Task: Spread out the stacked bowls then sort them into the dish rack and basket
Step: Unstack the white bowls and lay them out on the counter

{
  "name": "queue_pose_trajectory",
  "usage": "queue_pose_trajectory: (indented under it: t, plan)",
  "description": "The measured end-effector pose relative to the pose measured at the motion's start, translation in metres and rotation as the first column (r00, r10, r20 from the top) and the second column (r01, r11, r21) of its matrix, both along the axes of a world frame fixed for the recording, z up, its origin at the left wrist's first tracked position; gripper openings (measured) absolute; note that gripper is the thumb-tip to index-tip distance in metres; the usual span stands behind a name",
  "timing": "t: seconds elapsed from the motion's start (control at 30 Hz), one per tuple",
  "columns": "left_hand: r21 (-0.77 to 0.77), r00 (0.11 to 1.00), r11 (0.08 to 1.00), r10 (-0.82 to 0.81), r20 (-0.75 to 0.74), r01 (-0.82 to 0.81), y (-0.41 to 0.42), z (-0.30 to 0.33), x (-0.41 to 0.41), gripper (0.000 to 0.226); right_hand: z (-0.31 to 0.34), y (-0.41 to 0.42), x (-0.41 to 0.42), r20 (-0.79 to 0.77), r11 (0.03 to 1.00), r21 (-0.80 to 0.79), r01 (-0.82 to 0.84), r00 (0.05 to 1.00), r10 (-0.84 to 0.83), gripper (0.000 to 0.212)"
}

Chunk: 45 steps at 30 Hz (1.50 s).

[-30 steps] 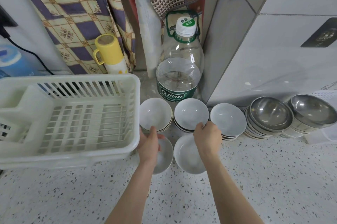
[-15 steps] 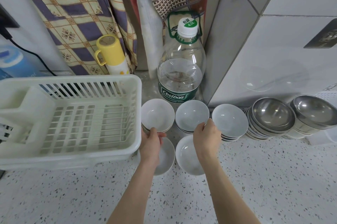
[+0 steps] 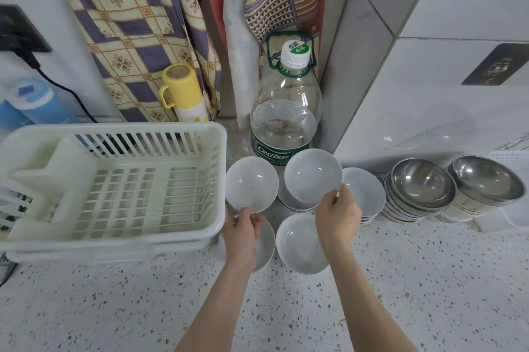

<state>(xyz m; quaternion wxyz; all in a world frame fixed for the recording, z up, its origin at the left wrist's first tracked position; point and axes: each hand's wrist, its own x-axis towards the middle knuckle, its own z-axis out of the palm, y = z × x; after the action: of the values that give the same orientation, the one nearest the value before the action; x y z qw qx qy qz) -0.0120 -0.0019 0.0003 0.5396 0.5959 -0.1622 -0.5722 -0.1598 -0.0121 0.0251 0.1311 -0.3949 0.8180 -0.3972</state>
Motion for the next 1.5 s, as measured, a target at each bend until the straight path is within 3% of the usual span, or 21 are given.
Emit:
queue_pose_trajectory:
  t: [0.13, 0.33, 0.5, 0.7, 1.1, 1.5]
  plan:
    - [-0.103, 0.997, 0.994, -0.031, -0.077, 0.022, 0.014, 0.004, -0.002, 0.059, 0.010, 0.022, -0.006, 0.265, 0.997, -0.052, 0.063, 0.963, -0.047, 0.024]
    - [-0.170, 0.986, 0.983, -0.094, -0.135, 0.070, 0.046, 0.010, -0.006, 0.069, 0.014, 0.055, -0.016, 0.575, 0.990, 0.003, 0.144, 0.810, -0.119, 0.021]
    - [-0.200, 0.983, 0.972, -0.144, -0.111, 0.120, 0.092, 0.015, -0.007, 0.061, 0.019, 0.089, -0.026, 0.665, 0.992, 0.027, 0.120, 0.739, -0.107, 0.020]
    - [-0.149, 0.994, 0.987, -0.080, -0.078, 0.068, 0.143, 0.012, -0.004, 0.061, 0.020, 0.130, -0.027, 0.711, 0.999, 0.042, -0.014, 0.702, -0.021, 0.024]
    - [0.007, 0.980, 0.982, 0.187, 0.061, -0.188, 0.227, 0.005, 0.023, 0.060, 0.001, 0.195, -0.020, 0.633, 0.946, 0.184, -0.267, 0.769, 0.094, 0.020]
    - [0.004, 0.956, 0.961, 0.273, 0.105, -0.275, 0.236, -0.011, 0.098, 0.064, -0.009, 0.200, 0.042, 0.560, 0.895, 0.168, -0.414, 0.787, 0.258, 0.034]
